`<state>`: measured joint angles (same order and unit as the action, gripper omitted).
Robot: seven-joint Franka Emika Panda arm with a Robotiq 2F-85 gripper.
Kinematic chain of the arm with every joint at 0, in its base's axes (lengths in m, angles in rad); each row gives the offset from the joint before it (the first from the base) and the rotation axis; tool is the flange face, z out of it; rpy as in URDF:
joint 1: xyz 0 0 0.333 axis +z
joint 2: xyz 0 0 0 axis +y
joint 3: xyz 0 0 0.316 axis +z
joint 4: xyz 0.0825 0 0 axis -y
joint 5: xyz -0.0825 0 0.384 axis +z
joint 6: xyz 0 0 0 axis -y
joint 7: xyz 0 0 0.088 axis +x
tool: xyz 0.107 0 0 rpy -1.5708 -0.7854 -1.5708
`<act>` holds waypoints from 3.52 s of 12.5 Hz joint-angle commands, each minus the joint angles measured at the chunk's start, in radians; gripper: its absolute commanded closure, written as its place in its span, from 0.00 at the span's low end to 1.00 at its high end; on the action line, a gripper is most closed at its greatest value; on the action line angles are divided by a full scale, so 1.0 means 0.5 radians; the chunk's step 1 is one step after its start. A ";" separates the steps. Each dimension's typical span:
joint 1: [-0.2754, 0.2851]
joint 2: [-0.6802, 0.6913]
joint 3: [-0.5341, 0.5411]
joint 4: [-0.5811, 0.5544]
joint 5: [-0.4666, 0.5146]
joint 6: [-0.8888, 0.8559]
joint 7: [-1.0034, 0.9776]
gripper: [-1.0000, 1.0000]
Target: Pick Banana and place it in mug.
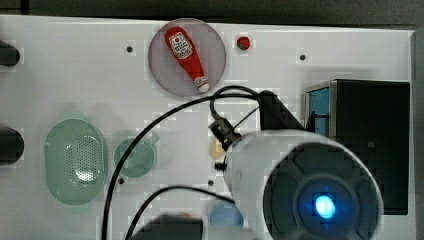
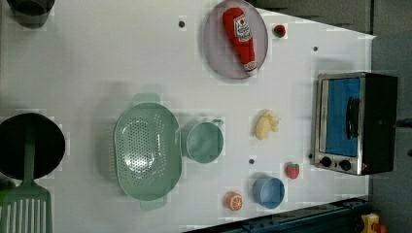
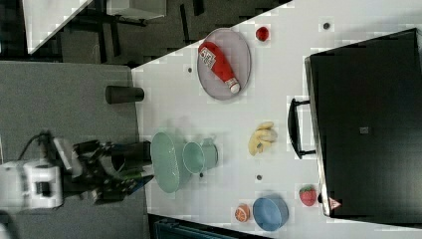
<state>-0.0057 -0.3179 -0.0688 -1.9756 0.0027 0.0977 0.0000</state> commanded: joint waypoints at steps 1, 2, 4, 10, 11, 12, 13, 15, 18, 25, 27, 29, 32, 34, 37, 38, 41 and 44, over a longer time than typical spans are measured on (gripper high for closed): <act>-0.003 0.246 0.022 -0.268 -0.041 0.241 -0.083 0.00; 0.000 0.286 0.030 -0.352 -0.041 0.383 -0.105 0.00; 0.000 0.365 0.050 -0.521 -0.041 0.685 -0.147 0.00; 0.000 0.872 0.066 -0.881 -0.041 1.532 -0.365 0.00; 0.000 0.957 0.066 -0.888 -0.041 1.644 -0.485 0.00; -0.001 1.040 0.066 -0.889 -0.041 1.745 -0.564 0.00; -0.004 1.121 0.064 -0.889 -0.041 1.838 -0.570 0.00; -0.004 1.250 0.068 -0.889 -0.041 1.991 -0.570 0.00; -0.004 1.366 0.071 -0.896 -0.041 2.104 -0.570 0.15; -0.008 1.318 0.071 -0.922 -0.041 2.160 -0.570 0.72; -0.009 1.158 0.068 -0.942 -0.041 2.112 -0.570 0.72; -0.014 0.711 0.058 -0.931 -0.041 1.679 -0.568 0.72; -0.013 0.341 0.060 -0.832 -0.041 1.209 -0.564 0.72; 0.000 0.191 0.090 -0.769 -0.041 0.974 -0.541 0.72; 0.048 0.029 0.244 -0.730 -0.034 0.886 -0.407 0.72; 0.062 -0.012 0.314 -0.724 -0.029 0.882 -0.306 0.72; 0.117 -0.011 0.556 -0.724 -0.013 0.825 0.115 0.72; 0.145 0.095 0.810 -0.724 0.000 0.833 0.624 0.72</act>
<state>0.0701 -0.2737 0.3206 -2.3184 -0.0038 0.5479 0.1024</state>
